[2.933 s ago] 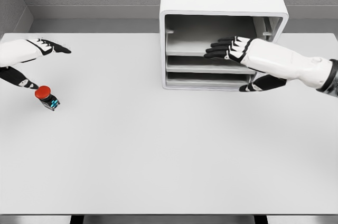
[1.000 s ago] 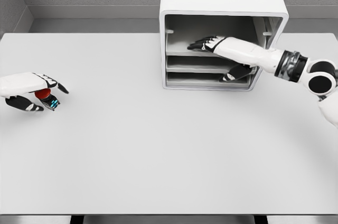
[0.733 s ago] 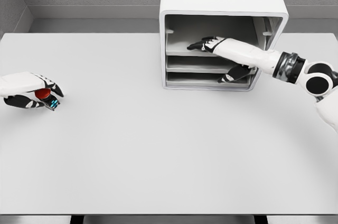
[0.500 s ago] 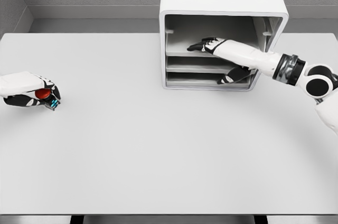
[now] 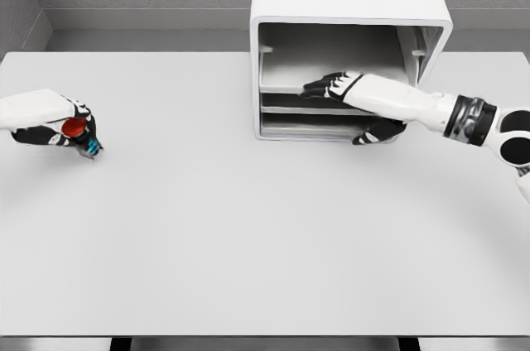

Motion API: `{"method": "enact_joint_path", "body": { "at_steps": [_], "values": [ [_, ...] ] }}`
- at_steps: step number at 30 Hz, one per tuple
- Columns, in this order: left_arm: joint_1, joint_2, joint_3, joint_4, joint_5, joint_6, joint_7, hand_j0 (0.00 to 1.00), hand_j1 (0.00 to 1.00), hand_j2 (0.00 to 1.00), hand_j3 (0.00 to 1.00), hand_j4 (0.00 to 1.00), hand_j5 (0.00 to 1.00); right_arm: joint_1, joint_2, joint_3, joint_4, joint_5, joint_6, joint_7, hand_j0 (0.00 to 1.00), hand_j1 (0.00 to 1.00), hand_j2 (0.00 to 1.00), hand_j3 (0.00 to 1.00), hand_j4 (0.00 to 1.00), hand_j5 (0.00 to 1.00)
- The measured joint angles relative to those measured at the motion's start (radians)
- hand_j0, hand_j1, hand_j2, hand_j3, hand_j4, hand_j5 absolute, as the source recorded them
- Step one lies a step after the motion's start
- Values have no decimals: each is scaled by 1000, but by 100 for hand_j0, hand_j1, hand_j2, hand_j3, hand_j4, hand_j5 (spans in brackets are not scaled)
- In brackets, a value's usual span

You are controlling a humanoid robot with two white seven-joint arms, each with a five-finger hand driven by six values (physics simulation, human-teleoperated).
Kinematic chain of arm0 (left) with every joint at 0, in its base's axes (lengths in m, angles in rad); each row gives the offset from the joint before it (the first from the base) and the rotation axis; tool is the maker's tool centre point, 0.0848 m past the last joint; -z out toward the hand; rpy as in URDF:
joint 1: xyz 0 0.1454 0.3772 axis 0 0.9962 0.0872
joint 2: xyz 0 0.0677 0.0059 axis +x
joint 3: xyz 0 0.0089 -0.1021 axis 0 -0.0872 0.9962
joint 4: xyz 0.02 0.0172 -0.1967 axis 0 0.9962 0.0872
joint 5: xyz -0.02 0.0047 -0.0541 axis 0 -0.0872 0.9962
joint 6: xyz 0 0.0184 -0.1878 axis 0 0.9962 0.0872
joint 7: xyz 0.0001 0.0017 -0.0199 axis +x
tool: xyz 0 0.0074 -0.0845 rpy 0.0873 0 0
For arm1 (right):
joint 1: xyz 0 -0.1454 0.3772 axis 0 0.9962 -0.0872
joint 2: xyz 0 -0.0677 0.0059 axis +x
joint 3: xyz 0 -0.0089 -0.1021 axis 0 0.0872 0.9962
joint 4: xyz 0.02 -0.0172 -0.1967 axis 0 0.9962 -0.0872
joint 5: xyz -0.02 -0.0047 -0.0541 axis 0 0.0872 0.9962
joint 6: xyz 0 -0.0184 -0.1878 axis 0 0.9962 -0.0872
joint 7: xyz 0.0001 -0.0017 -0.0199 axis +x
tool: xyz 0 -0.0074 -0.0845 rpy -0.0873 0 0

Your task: Slide open multi-storey tabletop storage cabinets and put open load switch and slide close multi-storey tabletop storage cabinets

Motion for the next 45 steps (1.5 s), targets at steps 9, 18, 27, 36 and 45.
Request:
{"method": "enact_joint_path", "body": {
  "at_steps": [9, 18, 27, 36, 45],
  "values": [
    [-25, -40, 1, -4, 8, 0, 1, 44, 44, 44, 44, 44, 44, 67, -51, -37, -65, -32, 0, -4, 100, 100, 100, 100, 100, 100],
    [-75, -57, 3, -75, 14, 0, 2, 44, 44, 44, 44, 44, 44, 132, -104, -72, -153, -42, 0, -1, 100, 100, 100, 100, 100, 100],
    [-87, -61, 3, -152, 25, 0, 5, 43, 43, 43, 43, 43, 43, 190, -159, -129, -216, -44, 0, -3, 100, 100, 100, 100, 100, 100],
    [-89, -82, 4, -193, 34, 0, 6, 43, 43, 43, 43, 43, 43, 256, -215, -158, -273, -60, 1, -10, 100, 100, 100, 100, 100, 100],
    [-97, -134, 4, -196, 36, 0, 6, 43, 43, 43, 43, 43, 43, 284, -260, -173, -297, -98, 0, -12, 100, 100, 100, 100, 100, 100]
  ]
}}
